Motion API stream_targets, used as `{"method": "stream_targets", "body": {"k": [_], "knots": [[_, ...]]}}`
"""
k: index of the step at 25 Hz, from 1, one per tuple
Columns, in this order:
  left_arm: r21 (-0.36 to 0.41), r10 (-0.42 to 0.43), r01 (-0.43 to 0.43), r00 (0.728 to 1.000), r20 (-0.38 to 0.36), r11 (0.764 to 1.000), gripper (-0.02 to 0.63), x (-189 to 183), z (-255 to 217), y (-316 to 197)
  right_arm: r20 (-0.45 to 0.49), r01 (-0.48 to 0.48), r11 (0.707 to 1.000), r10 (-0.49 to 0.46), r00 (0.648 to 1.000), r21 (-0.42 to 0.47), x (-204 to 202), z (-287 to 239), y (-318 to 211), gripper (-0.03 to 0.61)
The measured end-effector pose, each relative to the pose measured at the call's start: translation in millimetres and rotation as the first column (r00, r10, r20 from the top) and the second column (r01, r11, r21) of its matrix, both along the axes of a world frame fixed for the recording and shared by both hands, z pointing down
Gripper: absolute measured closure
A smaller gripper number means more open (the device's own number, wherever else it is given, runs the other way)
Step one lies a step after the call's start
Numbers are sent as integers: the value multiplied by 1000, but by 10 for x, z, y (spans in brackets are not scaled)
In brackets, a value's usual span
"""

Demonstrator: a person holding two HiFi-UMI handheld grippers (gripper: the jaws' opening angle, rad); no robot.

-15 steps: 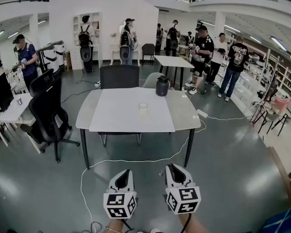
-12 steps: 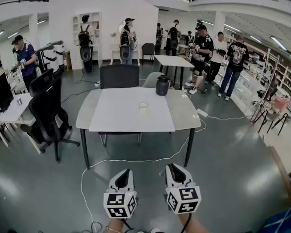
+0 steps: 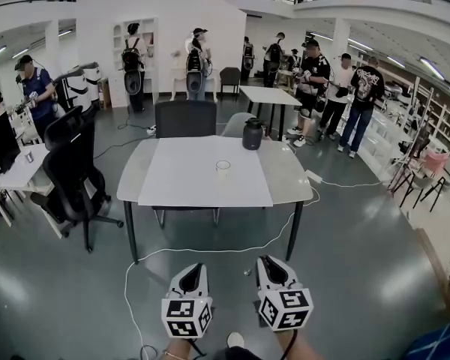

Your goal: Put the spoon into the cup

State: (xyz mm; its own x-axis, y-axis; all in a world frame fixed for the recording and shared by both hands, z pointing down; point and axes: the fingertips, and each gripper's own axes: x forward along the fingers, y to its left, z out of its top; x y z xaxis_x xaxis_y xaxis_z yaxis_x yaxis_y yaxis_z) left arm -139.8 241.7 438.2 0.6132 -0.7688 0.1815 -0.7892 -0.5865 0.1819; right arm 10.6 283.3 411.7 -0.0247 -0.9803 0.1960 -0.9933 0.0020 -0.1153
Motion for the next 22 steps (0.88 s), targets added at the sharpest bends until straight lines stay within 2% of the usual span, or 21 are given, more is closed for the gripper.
{"method": "stream_targets", "body": {"k": [11,22], "knots": [[-10,-19,19,1000,5,1000,595,168,53,-636,23,-11,1000,11,1000,-4,256,30,-634,515],[6,-41,41,999,0,999,595,618,-50,-1590,43,1,1000,-1,999,9,760,-47,-1568,515]]}}
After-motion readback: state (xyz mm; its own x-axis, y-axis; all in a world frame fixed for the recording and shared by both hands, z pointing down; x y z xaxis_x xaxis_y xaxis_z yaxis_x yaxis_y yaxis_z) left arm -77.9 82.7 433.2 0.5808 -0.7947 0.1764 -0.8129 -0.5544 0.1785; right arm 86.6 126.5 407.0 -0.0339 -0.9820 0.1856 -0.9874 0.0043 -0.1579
